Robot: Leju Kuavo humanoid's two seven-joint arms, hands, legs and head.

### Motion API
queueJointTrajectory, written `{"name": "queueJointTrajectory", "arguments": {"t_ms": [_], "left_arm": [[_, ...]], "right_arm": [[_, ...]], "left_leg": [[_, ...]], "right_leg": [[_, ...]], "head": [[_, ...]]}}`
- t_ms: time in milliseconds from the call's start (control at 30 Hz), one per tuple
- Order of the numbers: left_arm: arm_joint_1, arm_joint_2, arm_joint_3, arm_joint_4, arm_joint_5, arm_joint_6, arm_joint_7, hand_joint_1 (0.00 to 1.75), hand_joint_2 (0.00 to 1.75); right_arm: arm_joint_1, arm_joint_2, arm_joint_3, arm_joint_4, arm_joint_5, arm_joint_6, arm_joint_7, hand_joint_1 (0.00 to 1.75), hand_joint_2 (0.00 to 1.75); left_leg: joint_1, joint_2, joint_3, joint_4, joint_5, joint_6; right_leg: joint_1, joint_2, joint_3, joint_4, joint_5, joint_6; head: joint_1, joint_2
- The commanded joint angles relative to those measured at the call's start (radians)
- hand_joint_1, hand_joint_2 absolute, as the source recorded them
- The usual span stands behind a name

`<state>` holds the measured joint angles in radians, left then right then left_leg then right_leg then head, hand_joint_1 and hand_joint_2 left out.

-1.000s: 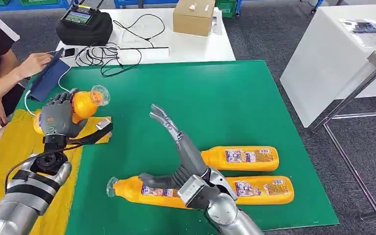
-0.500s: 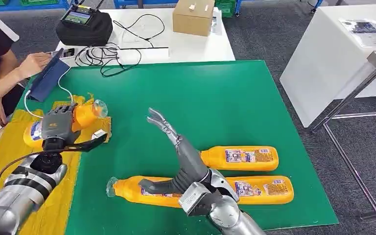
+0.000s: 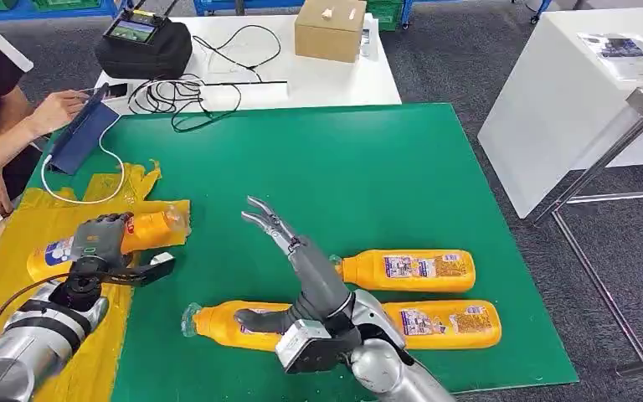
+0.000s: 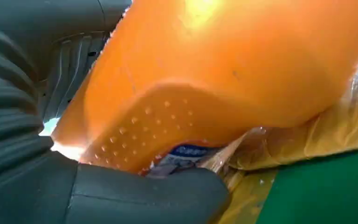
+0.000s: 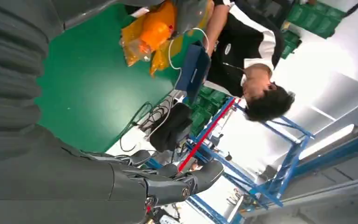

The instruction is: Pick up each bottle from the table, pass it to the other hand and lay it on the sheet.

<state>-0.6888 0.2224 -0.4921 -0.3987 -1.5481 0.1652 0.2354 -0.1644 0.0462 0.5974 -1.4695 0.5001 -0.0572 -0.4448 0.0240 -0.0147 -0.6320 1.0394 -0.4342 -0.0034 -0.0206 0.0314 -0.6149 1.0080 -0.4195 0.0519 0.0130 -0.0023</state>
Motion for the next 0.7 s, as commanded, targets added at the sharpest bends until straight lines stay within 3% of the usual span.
{"name": "queueJointTrajectory", "arguments": {"t_ms": [33,300,467,700], "left_arm": [[0.027,-0.036,0.118,0.09,0.065,0.043,-0.041,0.0,1.75],[0.054,-0.066,0.175,0.057,0.115,0.117,-0.115,0.0,1.75],[0.095,-0.103,0.254,-0.023,0.212,0.268,-0.253,0.0,1.75],[0.097,-0.106,0.254,-0.026,0.211,0.266,-0.251,0.0,1.75]], "right_arm": [[-0.054,-0.021,0.023,0.129,0.071,-0.064,0.064,0.0,1.75],[-0.07,-0.042,0.061,0.17,0.19,-0.094,0.141,0.0,1.75],[-0.056,-0.082,0.105,0.129,0.27,-0.108,0.163,0.0,1.75],[-0.053,-0.086,0.105,0.125,0.27,-0.108,0.163,0.0,1.75]], "left_leg": [[0.0,0.005,0.007,-0.003,-0.001,0.001],[-0.001,0.003,0.006,-0.002,-0.001,0.002],[-0.001,0.0,0.009,-0.004,0.0,0.002],[-0.001,-0.003,0.005,-0.002,0.0,0.002]], "right_leg": [[0.001,0.001,0.005,-0.003,0.001,-0.002],[0.0,0.0,0.005,-0.001,0.0,-0.001],[0.0,-0.003,0.009,-0.003,0.0,-0.002],[0.0,-0.005,0.006,-0.001,-0.001,-0.002]], "head": [[0.0,0.0],[0.0,0.0],[0.0,0.0],[0.0,0.0]]}}
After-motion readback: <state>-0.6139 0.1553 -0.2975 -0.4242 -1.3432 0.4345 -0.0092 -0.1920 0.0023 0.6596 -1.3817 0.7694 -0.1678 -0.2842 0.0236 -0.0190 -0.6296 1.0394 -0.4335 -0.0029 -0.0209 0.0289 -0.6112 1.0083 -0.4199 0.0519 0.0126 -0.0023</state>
